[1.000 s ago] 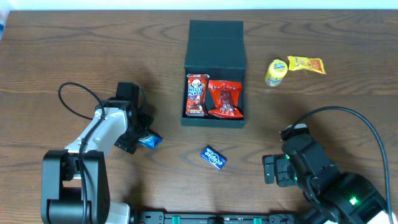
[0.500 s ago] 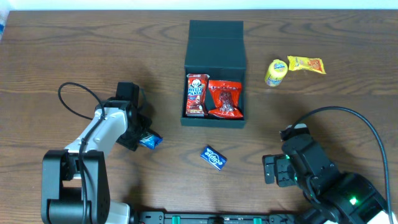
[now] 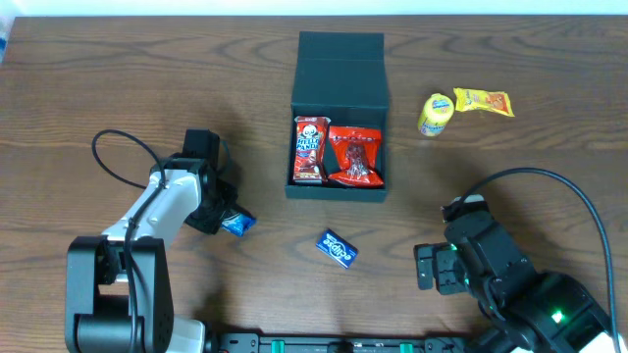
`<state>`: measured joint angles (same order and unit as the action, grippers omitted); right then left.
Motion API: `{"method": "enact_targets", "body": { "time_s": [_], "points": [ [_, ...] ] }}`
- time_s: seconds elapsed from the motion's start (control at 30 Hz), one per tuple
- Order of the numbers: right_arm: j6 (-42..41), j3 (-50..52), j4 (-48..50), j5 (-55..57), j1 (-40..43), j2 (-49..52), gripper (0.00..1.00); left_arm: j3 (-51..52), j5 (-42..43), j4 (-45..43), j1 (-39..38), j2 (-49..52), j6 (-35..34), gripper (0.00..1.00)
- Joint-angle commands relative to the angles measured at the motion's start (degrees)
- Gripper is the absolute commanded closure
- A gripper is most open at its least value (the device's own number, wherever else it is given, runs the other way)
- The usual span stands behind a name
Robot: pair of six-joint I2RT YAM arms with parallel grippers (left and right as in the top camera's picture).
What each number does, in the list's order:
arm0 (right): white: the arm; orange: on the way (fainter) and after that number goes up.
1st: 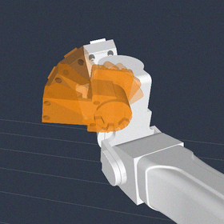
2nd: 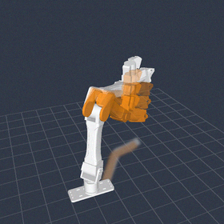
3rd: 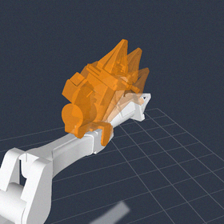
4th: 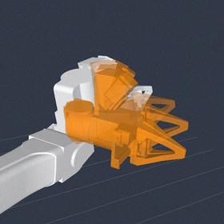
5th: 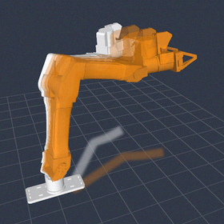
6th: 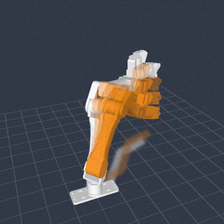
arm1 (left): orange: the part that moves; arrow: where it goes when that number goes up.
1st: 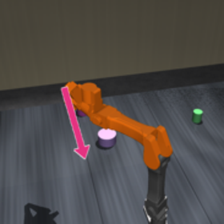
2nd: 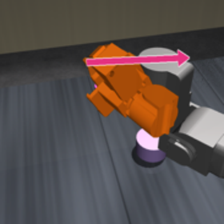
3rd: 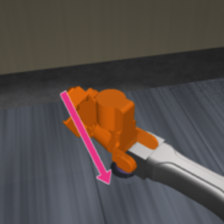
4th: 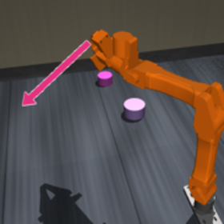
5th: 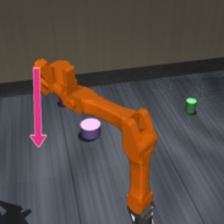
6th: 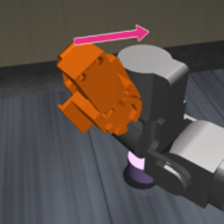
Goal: Pack container
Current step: 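Lift the Oreo pack with the left gripper toward the box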
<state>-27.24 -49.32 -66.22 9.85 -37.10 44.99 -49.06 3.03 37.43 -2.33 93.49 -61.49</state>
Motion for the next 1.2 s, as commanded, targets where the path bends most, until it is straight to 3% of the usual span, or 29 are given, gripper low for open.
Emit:
{"method": "enact_targets", "body": {
  "time_s": [0.0,0.53,1.03,1.17],
  "points": [
    [-1.03,0.02,-0.02,0.2,-0.37,-0.09,0.01,0.26,-0.17,0.24,0.28,0.9,-0.04,0.55],
    [-1.03,0.02,-0.02,0.2,-0.37,-0.09,0.01,0.26,0.0,1.53,0.28,0.9,-0.02,0.69],
    [-1.03,0.02,-0.02,0.2,-0.37,-0.09,0.01,0.24,-0.68,3.23,0.07,0.09,0.22,0.76],
    [-1.03,0.02,-0.02,0.2,-0.37,-0.09,0.01,-0.22,-0.96,3.3,-0.46,-1.73,3.13,0.78]
  ]
}}
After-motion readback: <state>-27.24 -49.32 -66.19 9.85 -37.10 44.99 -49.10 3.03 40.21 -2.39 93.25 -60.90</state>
